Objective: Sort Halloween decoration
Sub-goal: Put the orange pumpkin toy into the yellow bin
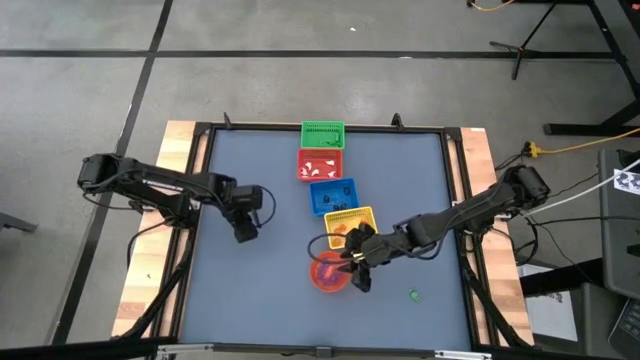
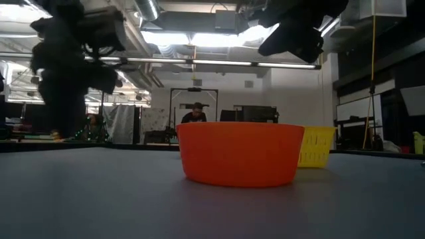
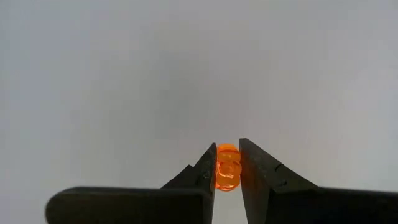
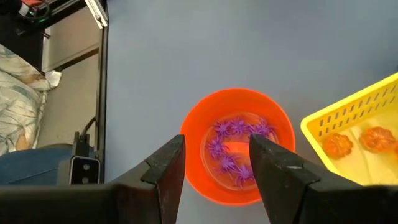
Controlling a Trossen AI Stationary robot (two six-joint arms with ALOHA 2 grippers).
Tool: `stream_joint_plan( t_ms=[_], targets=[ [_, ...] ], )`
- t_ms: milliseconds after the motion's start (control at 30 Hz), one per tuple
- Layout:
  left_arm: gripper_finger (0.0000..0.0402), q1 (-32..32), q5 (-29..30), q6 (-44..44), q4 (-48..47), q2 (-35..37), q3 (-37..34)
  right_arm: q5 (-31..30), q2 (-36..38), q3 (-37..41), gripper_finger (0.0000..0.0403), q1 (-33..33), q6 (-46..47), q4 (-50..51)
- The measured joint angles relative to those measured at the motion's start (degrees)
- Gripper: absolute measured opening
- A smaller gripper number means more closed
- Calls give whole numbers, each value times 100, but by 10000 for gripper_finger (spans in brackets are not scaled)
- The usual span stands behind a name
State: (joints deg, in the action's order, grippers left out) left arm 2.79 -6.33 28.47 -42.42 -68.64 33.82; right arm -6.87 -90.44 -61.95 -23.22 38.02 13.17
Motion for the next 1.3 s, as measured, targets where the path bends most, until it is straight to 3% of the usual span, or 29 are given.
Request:
stream_joint_plan(
  t_ms=[167, 333, 667, 800, 1100, 1300],
  targets=[
    [32, 2, 9, 68, 624, 4, 225, 4, 216, 0, 177, 0, -109, 304],
    [32, -20, 108, 374, 2304, 4, 241, 2, 632, 0, 177, 0, -125, 835],
    [32, -380, 1722, 400, 5422, -192, 250, 2, 1397, 0, 177, 0, -127, 1798],
    [32, -541, 2086, 285, 6462, -678, 250, 2, 1563, 0, 177, 0, -127, 2041],
    [33, -816, 2184, 208, 9154, -2330, 259, 4, 1605, 0, 177, 0, -128, 2180],
    [33, -1008, 2182, 228, 9567, -3377, 705, 4, 1605, 0, 177, 0, -128, 2181]
  ],
)
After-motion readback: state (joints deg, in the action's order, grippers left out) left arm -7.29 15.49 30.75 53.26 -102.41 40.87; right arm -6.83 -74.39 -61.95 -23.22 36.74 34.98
